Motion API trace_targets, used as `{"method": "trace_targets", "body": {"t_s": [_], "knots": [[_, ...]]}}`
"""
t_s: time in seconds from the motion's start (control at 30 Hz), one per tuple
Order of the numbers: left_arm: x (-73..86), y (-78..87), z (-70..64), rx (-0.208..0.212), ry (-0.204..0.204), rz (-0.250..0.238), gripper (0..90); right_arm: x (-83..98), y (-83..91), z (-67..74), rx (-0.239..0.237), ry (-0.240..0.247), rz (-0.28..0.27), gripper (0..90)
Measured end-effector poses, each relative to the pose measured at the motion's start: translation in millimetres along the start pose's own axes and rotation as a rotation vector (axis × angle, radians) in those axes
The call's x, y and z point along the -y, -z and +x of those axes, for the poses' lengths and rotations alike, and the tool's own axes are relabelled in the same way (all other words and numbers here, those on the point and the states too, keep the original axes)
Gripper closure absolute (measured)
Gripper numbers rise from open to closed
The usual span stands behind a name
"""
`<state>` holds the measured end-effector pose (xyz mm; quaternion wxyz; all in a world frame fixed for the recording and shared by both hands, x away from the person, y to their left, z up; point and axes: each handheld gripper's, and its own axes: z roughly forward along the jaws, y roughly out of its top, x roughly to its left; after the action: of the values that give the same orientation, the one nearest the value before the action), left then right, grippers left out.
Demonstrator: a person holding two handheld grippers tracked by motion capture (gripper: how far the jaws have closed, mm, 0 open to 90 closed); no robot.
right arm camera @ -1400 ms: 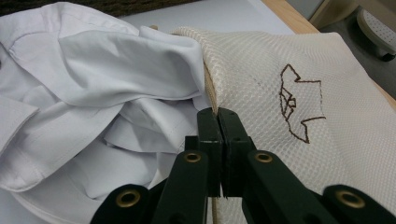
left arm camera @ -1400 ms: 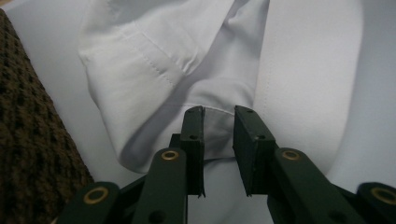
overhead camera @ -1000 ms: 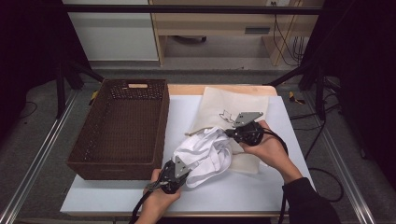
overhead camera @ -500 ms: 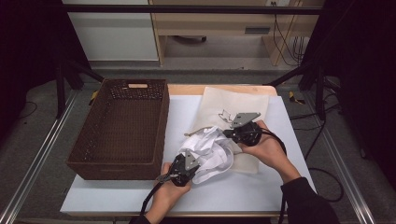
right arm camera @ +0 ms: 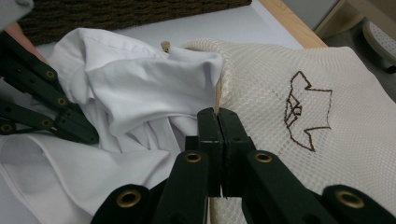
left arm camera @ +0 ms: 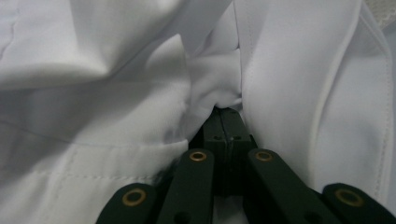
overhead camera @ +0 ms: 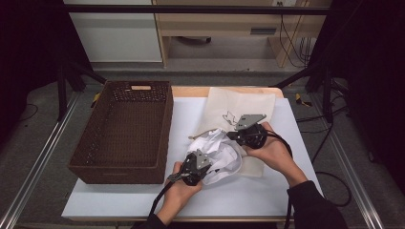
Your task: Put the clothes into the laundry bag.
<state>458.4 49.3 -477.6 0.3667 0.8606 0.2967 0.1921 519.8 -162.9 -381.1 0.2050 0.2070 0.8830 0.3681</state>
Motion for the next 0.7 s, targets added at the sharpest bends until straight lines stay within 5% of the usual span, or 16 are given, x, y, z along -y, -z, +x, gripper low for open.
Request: {"method": "trace_targets", "body": {"t_s": [0.33,0.53,0.7], "knots": [[-7.5,-12.8,2.2,0.001,0.024,-0.031,90.0,-6.4,1.0,5.1,-0.017,0.025,0.001,89.2],[-14.4,-16.7,-0.3,-0.007,-0.008,-0.026,90.0,-4.0,0.7,4.2,-0.014,0.019,0.009,89.2],[-18.1,-22.2,-0.5,-0.005,0.002,-0.036,90.0,-2.5,0.3,4.5,-0.019,0.017,0.017,89.2]]}}
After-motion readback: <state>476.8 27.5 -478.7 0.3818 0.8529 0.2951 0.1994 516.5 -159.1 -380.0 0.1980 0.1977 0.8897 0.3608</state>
